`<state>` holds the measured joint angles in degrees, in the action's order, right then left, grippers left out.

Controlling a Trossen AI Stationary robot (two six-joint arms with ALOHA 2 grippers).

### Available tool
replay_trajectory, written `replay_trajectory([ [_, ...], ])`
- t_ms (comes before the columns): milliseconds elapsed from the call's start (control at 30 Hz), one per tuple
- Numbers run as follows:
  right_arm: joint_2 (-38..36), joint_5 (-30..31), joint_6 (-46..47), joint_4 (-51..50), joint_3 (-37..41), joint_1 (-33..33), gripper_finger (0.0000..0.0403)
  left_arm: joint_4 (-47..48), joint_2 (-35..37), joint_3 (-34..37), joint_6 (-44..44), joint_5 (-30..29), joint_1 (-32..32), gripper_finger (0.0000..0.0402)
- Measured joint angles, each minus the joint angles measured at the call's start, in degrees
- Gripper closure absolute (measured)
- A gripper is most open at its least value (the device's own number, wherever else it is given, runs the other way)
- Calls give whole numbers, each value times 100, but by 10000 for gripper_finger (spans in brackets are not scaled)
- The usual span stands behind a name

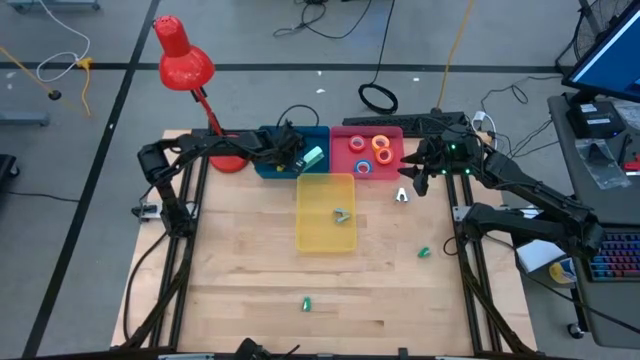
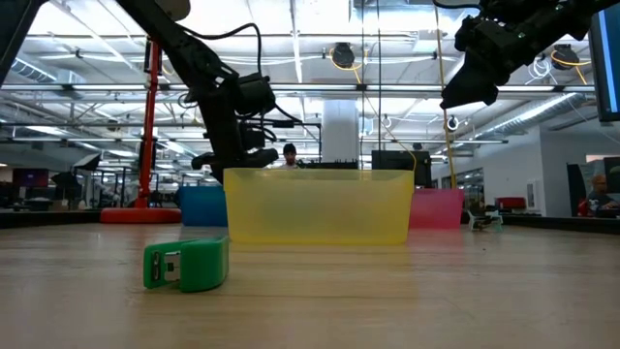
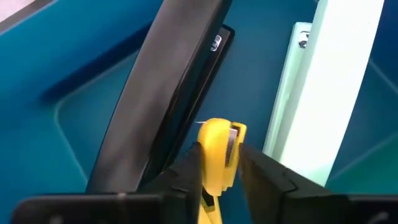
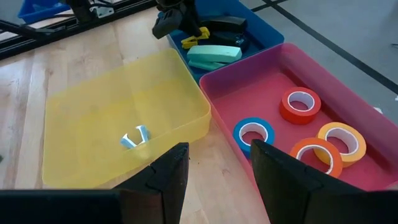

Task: Pick and place Stapler, Stapler remover, tape
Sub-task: Put the small yellow stapler into the blue bin, then put the top small green stapler into the blue bin

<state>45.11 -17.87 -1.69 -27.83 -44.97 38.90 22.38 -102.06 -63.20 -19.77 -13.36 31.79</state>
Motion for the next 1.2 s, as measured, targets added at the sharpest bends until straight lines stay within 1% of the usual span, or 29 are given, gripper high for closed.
replay_trajectory([
  [200,0,-4,-1,-1,0,1,238,1,0,0,9,-16,1,233],
  [300,-1,-10,-1,-1,0,1,238,1,0,0,13,-7,0,207],
  [400,1,-15,-2,-1,0,-1,238,5,27,0,11,82,1,191],
  [500,-13,-41,-206,-18,0,-31,238,10,172,0,-21,159,-3,183],
  [567,-31,-43,-523,-29,0,-164,238,38,334,0,-97,219,-22,182],
  [700,-101,-37,-1213,-32,0,-601,238,68,785,0,-174,481,-96,181],
  [833,-130,-27,-1610,-167,0,-1137,238,154,1319,-2,-240,782,-296,181],
  [967,-139,29,-1758,-598,-2,-1714,238,247,1813,-2,-120,731,-663,181],
  [1033,-152,193,-1758,-875,-2,-2026,238,227,1995,-2,-83,646,-873,181],
  [1200,-152,721,-1720,-1958,-2,-2826,238,309,2286,-4,-221,265,-1369,181],
])
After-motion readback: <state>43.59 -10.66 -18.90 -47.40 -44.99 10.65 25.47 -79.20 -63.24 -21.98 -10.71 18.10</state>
